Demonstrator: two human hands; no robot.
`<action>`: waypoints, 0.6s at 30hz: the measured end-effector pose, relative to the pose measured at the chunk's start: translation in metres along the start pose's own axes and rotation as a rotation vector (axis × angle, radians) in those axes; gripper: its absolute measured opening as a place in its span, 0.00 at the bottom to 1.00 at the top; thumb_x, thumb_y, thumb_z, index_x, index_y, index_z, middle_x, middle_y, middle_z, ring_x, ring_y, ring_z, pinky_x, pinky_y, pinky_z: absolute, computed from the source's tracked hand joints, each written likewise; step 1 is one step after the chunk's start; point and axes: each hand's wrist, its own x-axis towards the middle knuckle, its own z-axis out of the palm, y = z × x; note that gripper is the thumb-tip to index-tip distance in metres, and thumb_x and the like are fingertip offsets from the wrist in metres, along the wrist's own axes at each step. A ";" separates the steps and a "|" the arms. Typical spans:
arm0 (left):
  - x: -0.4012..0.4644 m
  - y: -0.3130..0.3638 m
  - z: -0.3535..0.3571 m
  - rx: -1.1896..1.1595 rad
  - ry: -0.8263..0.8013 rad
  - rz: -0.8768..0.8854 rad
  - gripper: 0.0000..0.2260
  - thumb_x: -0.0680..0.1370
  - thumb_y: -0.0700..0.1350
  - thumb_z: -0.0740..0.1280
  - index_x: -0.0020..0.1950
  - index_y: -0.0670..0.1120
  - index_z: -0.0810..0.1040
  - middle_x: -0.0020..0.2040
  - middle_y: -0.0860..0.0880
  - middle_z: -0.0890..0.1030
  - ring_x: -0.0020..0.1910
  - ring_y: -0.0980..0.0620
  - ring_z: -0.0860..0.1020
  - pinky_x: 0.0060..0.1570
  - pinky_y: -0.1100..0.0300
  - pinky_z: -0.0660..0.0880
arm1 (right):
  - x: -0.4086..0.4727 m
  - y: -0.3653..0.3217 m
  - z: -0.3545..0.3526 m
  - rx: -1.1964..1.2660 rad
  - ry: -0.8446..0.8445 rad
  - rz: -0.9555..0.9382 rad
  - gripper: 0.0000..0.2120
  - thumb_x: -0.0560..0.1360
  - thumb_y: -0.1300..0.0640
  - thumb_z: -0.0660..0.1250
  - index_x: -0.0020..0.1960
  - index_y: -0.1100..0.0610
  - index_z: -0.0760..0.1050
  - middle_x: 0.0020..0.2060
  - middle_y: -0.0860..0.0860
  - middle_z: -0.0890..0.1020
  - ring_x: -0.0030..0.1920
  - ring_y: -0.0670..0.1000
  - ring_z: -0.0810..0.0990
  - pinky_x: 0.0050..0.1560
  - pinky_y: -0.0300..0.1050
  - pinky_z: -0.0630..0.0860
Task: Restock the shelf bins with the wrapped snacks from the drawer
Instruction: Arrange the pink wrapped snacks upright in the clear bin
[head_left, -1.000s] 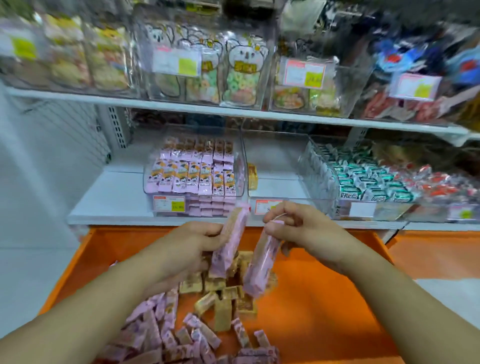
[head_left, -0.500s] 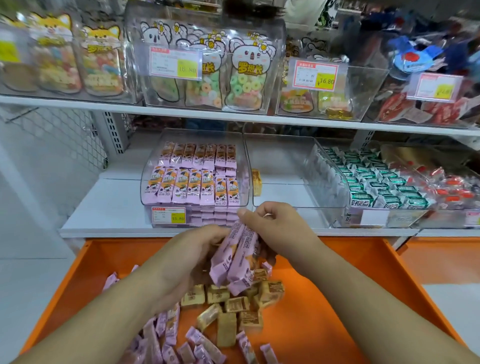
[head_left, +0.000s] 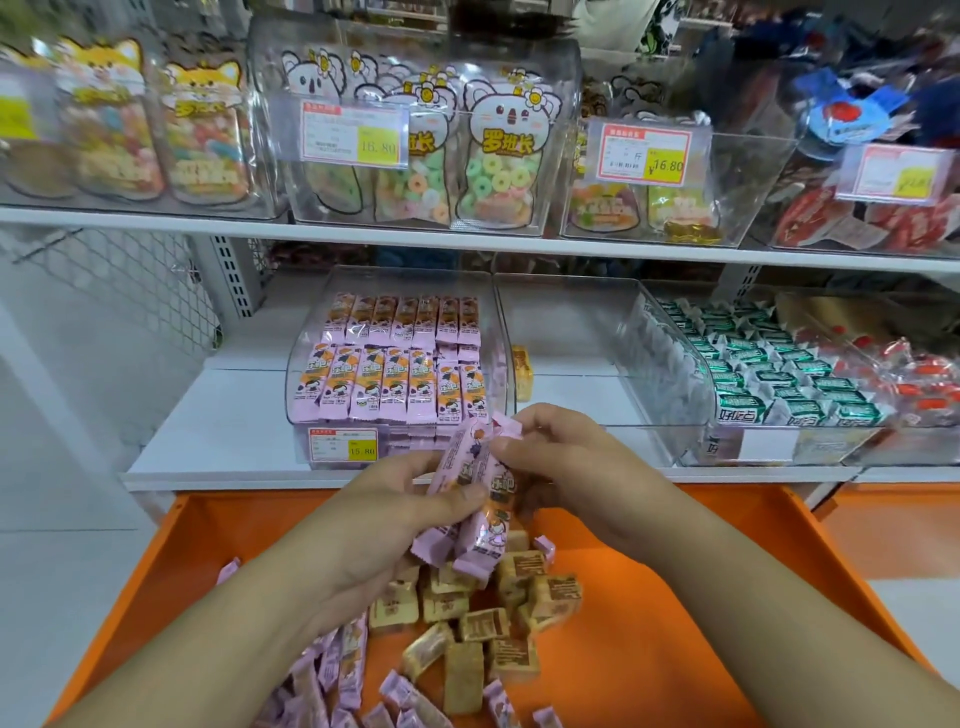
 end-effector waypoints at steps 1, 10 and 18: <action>0.000 0.000 -0.001 -0.002 0.030 -0.011 0.11 0.78 0.42 0.74 0.61 0.47 0.83 0.47 0.43 0.86 0.41 0.45 0.82 0.41 0.49 0.75 | -0.002 0.001 -0.001 -0.025 0.013 -0.017 0.21 0.79 0.52 0.75 0.56 0.68 0.72 0.35 0.54 0.71 0.37 0.57 0.75 0.38 0.53 0.77; -0.003 -0.006 0.009 0.156 0.080 0.071 0.07 0.81 0.49 0.71 0.47 0.55 0.88 0.42 0.58 0.86 0.40 0.61 0.83 0.33 0.67 0.73 | -0.010 0.003 0.007 -0.060 0.182 -0.043 0.22 0.76 0.48 0.77 0.60 0.58 0.72 0.33 0.51 0.74 0.37 0.61 0.83 0.45 0.68 0.83; -0.005 -0.003 0.009 0.303 0.296 0.313 0.13 0.77 0.56 0.74 0.59 0.66 0.75 0.54 0.58 0.84 0.47 0.57 0.86 0.44 0.60 0.79 | -0.011 -0.002 0.018 -0.010 0.338 -0.095 0.20 0.76 0.46 0.77 0.50 0.57 0.70 0.40 0.48 0.81 0.32 0.55 0.83 0.47 0.71 0.81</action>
